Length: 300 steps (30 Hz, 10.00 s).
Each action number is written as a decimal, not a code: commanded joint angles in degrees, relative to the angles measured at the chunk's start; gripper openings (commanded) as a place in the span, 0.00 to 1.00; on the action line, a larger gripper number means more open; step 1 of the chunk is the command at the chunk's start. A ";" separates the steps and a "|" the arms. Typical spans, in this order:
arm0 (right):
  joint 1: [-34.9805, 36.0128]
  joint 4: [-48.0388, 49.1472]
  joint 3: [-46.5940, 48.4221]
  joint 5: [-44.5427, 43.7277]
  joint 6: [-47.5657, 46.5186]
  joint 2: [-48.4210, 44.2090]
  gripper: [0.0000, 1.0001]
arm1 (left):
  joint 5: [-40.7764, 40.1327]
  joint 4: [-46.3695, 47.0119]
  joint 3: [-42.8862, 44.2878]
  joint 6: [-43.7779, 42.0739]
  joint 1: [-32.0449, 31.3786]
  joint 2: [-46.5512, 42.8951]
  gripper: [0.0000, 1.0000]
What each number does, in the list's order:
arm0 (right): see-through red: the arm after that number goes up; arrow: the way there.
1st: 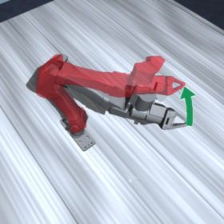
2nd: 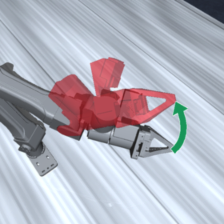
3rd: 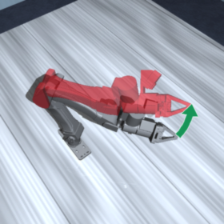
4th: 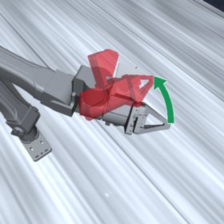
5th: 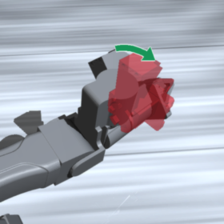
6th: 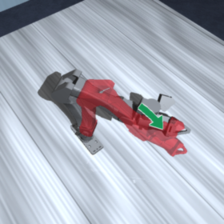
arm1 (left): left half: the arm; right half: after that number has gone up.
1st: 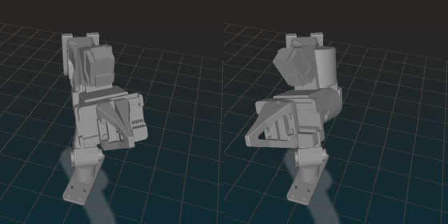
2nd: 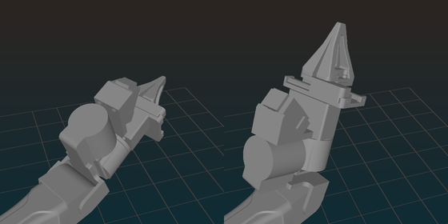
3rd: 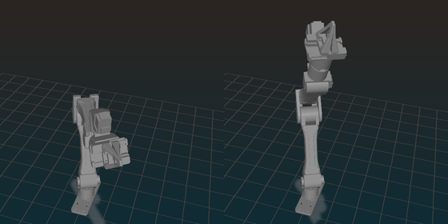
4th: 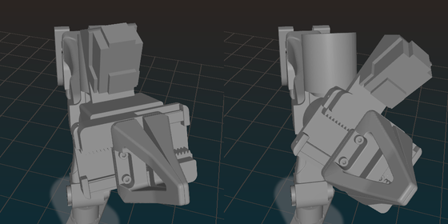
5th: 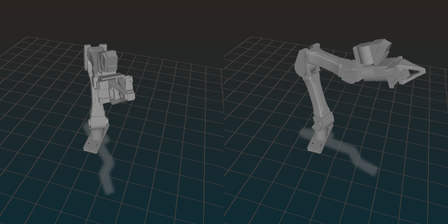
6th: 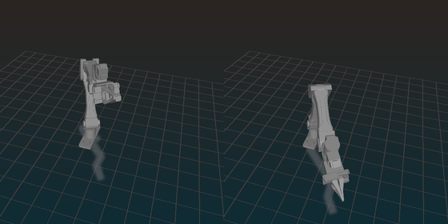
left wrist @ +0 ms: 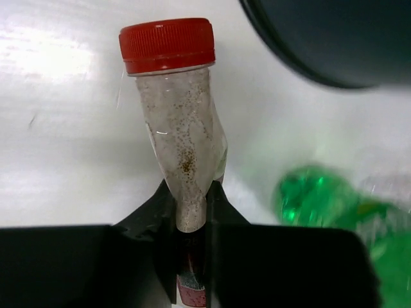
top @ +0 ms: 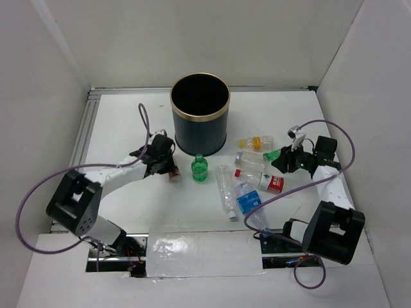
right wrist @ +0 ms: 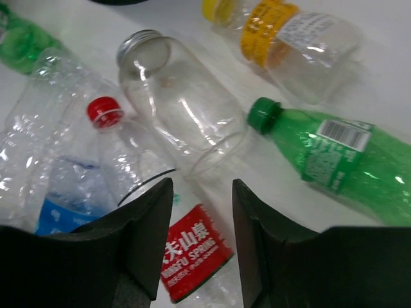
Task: Put the plastic bottles in the bin
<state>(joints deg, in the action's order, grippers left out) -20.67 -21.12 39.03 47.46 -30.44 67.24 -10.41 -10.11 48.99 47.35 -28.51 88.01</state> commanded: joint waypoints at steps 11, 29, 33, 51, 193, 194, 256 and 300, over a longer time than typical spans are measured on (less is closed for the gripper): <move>15.09 -15.27 6.67 23.13 -29.25 3.60 0.77 | -1.36 -7.57 16.29 -17.81 -7.17 -28.52 0.00; 48.07 33.40 5.36 -8.61 9.34 11.32 1.00 | -15.16 -0.26 48.83 -21.43 -6.12 6.49 0.97; 50.72 36.50 7.02 -9.23 9.26 15.27 1.00 | -15.16 -0.26 44.36 -22.74 -6.12 -0.19 1.00; 58.90 39.85 14.32 -11.77 6.44 28.72 1.00 | -11.65 -15.37 -2.04 -5.90 -8.40 -46.32 0.95; 27.54 -6.13 46.09 -11.08 -2.61 13.02 1.00 | 18.85 -4.12 31.51 28.07 -30.37 31.50 0.99; 25.87 -6.12 40.14 -10.47 -2.61 11.17 1.00 | 18.85 -4.74 32.39 27.36 -30.37 32.74 0.98; 12.93 -11.90 8.51 -13.92 -30.71 20.38 0.54 | -21.24 1.14 28.47 -18.03 -20.52 -13.11 0.33; 21.22 -5.85 59.61 -2.56 2.34 25.14 0.95 | -0.48 12.31 32.73 -34.31 -29.93 24.11 0.68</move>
<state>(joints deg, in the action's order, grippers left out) 4.86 -21.04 103.28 44.77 -24.40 97.47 -10.26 0.40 76.07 24.08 -59.88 107.11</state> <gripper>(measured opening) 0.954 0.679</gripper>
